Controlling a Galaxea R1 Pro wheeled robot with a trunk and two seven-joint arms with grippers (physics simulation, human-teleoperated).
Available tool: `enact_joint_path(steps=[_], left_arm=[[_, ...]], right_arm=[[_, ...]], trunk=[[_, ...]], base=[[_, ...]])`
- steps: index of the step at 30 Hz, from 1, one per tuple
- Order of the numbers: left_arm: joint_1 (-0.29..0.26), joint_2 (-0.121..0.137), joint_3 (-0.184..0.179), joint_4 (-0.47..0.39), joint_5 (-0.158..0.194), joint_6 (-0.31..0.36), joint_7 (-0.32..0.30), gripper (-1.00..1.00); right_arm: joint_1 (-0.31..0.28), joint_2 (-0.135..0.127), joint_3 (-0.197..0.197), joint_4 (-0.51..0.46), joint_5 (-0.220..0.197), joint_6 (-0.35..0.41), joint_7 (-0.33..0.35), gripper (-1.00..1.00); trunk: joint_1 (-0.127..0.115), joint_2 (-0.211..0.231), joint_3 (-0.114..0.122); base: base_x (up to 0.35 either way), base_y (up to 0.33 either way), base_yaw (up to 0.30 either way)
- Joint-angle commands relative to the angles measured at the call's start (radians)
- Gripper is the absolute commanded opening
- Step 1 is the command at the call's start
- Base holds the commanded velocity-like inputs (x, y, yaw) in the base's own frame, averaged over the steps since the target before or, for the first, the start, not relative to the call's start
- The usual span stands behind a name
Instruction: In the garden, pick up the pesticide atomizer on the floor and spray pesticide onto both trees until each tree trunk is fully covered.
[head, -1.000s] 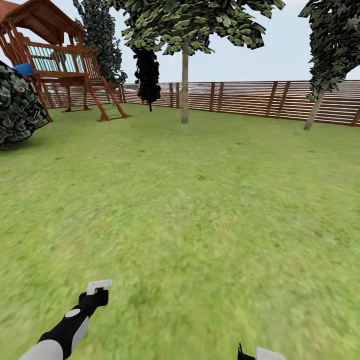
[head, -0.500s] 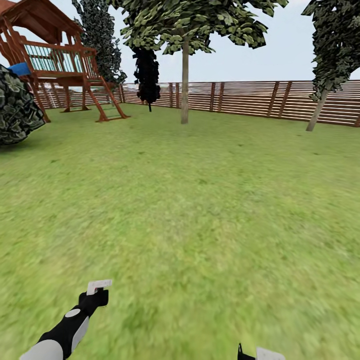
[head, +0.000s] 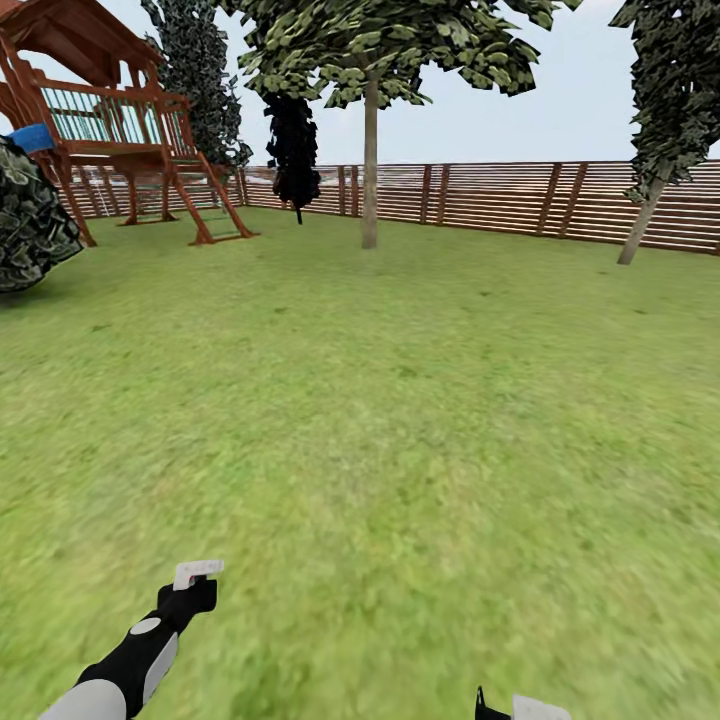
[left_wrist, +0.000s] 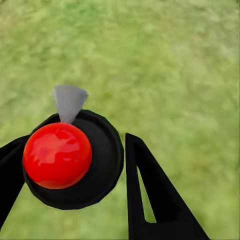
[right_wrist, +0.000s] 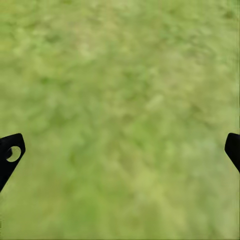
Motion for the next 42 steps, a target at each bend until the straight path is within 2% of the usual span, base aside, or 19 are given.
enact_joint_path(steps=[1,42], left_arm=[[0.0,0.0,0.0,0.0,0.0,0.0,0.0,-1.0],[0.0,0.0,0.0,0.0,0.0,0.0,0.0,-1.0]], right_arm=[[0.0,0.0,0.0,0.0,0.0,0.0,0.0,1.0],[0.0,0.0,0.0,0.0,0.0,0.0,0.0,1.0]], trunk=[[0.0,0.0,0.0],[0.0,0.0,0.0]], base=[[0.34,0.0,0.0],[0.34,0.0,0.0]])
